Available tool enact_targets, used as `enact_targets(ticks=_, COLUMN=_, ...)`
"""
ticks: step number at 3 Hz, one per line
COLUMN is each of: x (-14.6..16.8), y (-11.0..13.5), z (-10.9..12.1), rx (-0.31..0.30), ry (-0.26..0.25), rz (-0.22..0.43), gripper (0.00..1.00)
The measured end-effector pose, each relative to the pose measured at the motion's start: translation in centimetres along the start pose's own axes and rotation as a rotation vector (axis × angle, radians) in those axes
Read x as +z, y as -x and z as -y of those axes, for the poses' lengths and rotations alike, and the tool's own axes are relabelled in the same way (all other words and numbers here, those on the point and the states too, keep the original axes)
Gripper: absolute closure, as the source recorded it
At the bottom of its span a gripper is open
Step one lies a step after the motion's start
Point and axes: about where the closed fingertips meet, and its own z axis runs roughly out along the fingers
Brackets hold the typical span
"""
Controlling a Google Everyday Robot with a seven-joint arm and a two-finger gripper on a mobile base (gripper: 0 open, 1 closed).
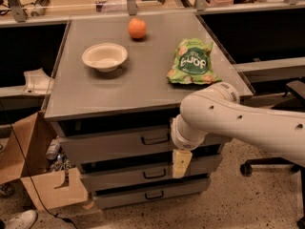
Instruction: Open top drawer
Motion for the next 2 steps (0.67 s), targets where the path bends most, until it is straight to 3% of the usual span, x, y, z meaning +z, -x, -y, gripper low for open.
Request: enact_targets(ticks=2, x=0.9, y=0.0, z=-1.8, rx=-0.014, ry=0.051, rz=0.019, gripper=0.00)
